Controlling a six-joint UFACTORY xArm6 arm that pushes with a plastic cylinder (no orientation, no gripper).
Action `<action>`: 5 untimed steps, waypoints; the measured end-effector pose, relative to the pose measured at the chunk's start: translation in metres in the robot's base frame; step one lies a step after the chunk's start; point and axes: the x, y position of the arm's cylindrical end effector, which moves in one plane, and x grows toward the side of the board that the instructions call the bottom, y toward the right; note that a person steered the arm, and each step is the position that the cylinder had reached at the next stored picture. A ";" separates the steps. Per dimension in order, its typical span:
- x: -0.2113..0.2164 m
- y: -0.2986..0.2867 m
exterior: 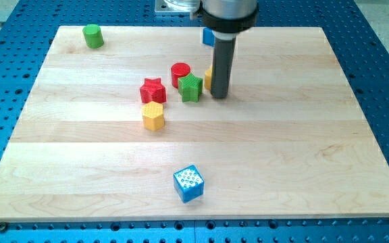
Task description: Place the yellow heart to the top right of the board
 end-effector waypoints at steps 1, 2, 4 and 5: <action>0.034 -0.033; -0.015 -0.046; -0.061 0.073; -0.046 0.087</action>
